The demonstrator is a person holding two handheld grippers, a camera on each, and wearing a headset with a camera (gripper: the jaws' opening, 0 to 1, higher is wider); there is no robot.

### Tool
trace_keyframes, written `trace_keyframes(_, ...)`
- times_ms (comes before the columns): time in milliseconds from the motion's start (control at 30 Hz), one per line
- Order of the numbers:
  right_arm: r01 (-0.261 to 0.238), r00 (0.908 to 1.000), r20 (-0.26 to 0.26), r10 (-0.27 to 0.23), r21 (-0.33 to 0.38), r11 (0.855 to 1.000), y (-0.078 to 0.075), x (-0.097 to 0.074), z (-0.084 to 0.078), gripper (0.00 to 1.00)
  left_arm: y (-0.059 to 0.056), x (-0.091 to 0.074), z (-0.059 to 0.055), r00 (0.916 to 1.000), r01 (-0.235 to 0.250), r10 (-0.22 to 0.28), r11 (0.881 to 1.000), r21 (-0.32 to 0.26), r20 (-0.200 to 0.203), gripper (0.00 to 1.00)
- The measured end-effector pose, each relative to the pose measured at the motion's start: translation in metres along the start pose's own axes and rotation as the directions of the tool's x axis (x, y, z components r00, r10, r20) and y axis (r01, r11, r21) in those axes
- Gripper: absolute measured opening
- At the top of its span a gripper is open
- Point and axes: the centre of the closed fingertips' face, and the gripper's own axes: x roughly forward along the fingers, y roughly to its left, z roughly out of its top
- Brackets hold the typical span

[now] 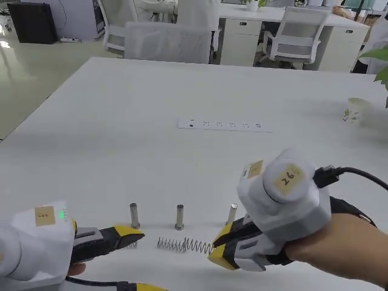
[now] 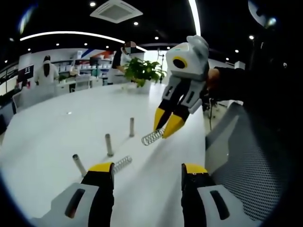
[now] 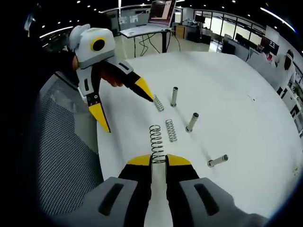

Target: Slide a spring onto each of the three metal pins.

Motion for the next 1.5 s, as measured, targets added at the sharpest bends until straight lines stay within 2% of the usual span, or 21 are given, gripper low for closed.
trace_keyframes(400, -0.033, 0.9995, -0.002, 0.033, -0.047, 0.998, 0.010, 0.001, 0.007, 0.07, -0.004, 0.002, 0.006, 0.9997, 0.026, -0.026, 0.999, 0.023, -0.004, 0.42)
trace_keyframes(667, -0.034, 0.9994, 0.007, 0.035, -0.065, 0.997, 0.010, -0.001, 0.013, 0.07, -0.005, 0.005, 0.014, 0.9992, 0.041, -0.041, 0.998, 0.048, -0.003, 0.38)
trace_keyframes(1000, -0.052, 0.9986, -0.001, 0.052, -0.097, 0.994, 0.016, 0.000, 0.017, 0.07, -0.006, 0.008, 0.015, 0.9987, 0.052, -0.052, 0.997, 0.065, -0.004, 0.33)
trace_keyframes(1500, -0.100, 0.9949, -0.029, 0.096, -0.178, 0.979, 0.026, 0.002, 0.020, 0.07, -0.013, 0.013, 0.018, 0.9963, 0.086, -0.086, 0.991, 0.104, -0.002, 0.26)
